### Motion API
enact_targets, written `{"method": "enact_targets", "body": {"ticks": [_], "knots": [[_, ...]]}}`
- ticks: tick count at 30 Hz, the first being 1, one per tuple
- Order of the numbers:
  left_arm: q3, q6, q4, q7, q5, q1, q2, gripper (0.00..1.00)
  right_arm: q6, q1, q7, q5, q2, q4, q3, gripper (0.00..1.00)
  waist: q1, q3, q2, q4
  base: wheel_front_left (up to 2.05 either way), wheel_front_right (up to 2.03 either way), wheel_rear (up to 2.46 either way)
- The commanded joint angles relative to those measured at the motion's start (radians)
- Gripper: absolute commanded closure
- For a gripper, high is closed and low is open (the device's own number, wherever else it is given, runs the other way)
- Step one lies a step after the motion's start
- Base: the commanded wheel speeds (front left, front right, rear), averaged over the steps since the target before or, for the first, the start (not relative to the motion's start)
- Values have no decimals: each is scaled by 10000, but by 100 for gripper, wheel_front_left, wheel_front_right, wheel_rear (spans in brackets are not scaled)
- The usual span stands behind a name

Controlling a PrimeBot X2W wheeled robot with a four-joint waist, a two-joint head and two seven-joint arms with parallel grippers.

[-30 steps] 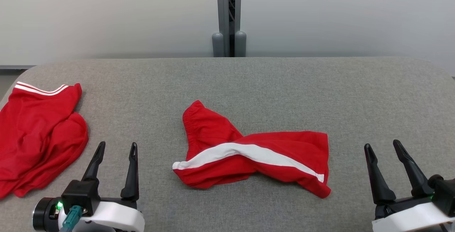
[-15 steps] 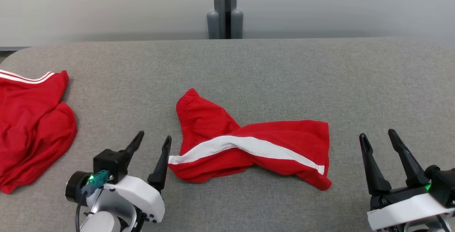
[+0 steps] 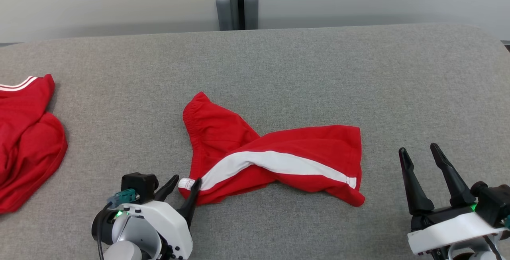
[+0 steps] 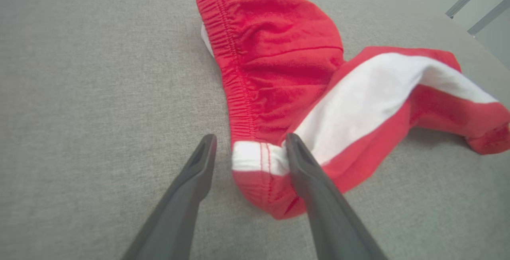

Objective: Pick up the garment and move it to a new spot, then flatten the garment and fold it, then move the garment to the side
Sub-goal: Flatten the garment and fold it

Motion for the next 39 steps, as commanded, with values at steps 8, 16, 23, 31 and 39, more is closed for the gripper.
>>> {"method": "enact_targets", "body": {"ticks": [8,16,23,31,39], "knots": [[116,73,-541,-77,-193,282,143,100,3,42,154,255,-4,335,-229,0,0,97,-1,35,0,0,0],[19,249,-1101,-143,-75,348,123,100,3,-332,1055,276,-205,1762,472,0,0,207,-1,389,0,0,0],[-149,195,-1108,-190,-53,224,34,100,3,-914,1059,215,-208,2973,1581,0,0,283,-1,601,0,0,0],[-237,140,-974,-307,-48,122,-38,100,3,-1229,704,401,-249,3944,2222,25,0,347,-1,741,0,0,0],[-58,278,-1129,-806,64,-68,16,100,3,-1579,-171,767,-430,3874,2458,100,0,334,-1,716,0,0,0]]}}
